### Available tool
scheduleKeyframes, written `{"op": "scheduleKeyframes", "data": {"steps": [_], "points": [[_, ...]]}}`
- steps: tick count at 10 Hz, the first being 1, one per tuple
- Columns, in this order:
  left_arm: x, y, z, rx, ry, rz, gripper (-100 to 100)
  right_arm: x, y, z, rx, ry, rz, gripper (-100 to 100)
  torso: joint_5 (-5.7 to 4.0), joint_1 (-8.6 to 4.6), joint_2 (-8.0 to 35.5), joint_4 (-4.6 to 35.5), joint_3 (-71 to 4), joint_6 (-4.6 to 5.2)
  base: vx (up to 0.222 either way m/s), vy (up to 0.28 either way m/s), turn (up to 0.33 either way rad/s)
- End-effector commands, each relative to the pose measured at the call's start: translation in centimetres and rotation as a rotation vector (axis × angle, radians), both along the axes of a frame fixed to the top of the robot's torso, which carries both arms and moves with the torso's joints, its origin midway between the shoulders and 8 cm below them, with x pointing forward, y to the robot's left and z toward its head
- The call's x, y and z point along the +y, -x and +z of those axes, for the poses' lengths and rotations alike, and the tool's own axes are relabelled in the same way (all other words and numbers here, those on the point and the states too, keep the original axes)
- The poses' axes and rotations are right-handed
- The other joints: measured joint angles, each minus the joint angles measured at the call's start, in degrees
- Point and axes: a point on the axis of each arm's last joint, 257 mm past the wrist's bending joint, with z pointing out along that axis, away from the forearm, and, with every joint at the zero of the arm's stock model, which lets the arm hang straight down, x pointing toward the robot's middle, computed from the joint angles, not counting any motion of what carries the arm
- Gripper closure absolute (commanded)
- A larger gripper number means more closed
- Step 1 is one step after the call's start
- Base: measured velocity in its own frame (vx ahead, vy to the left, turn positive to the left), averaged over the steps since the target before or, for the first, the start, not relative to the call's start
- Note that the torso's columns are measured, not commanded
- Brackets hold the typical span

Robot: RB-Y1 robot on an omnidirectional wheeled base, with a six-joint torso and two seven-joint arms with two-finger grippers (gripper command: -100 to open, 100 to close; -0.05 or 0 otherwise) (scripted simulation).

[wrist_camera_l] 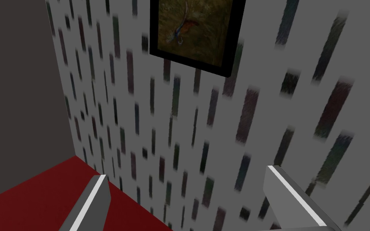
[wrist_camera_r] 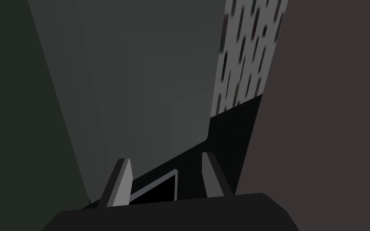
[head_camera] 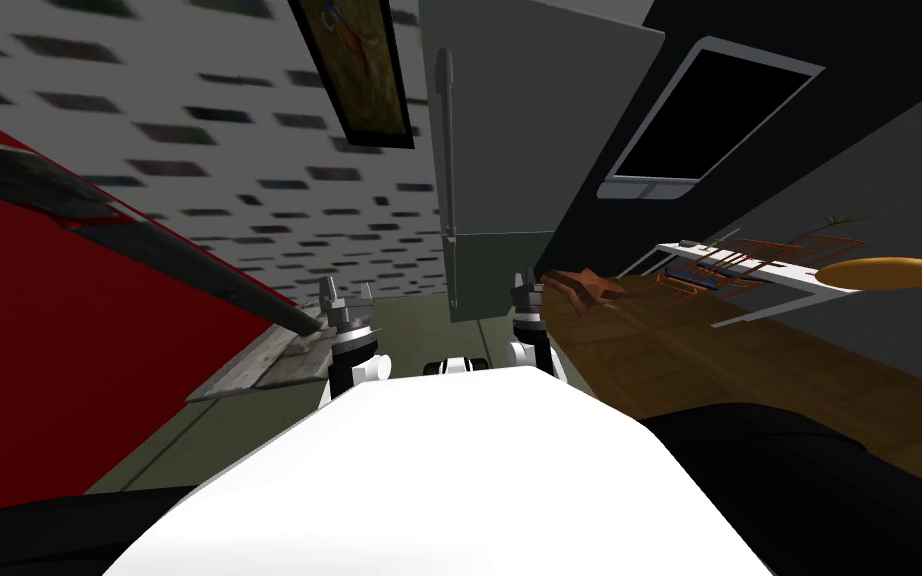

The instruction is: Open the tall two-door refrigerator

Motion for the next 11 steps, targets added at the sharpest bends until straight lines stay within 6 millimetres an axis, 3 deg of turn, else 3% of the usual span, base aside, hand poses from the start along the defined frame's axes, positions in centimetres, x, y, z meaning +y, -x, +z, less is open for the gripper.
{"op": "scheduleKeyframes", "data": {"steps": [1, 3, 11], "points": [[0.0, 0.0, 0.0, 0.000, 0.000, 0.000, 0, 0.0, 0.0, -0.4, 0.012, 0.065, 0.005, -100, 0.00, 0.00, 4.23, 4.23, -8.46, 0.00, 0.004, 0.005, -0.019], [0.0, 0.0, 0.0, 0.001, 0.000, 0.000, 0, -0.2, 0.0, -0.7, 0.021, 0.121, 0.005, -100, 0.00, 0.02, 6.71, 6.68, -13.52, 0.00, -0.002, 0.012, -0.018], [0.0, 0.0, 0.0, 0.001, 0.000, 0.000, 0, -2.9, 0.0, -2.6, 0.070, 0.530, -0.039, -100, 0.00, 0.01, 6.90, 6.91, -13.84, -0.01, 0.000, 0.017, -0.027]]}}
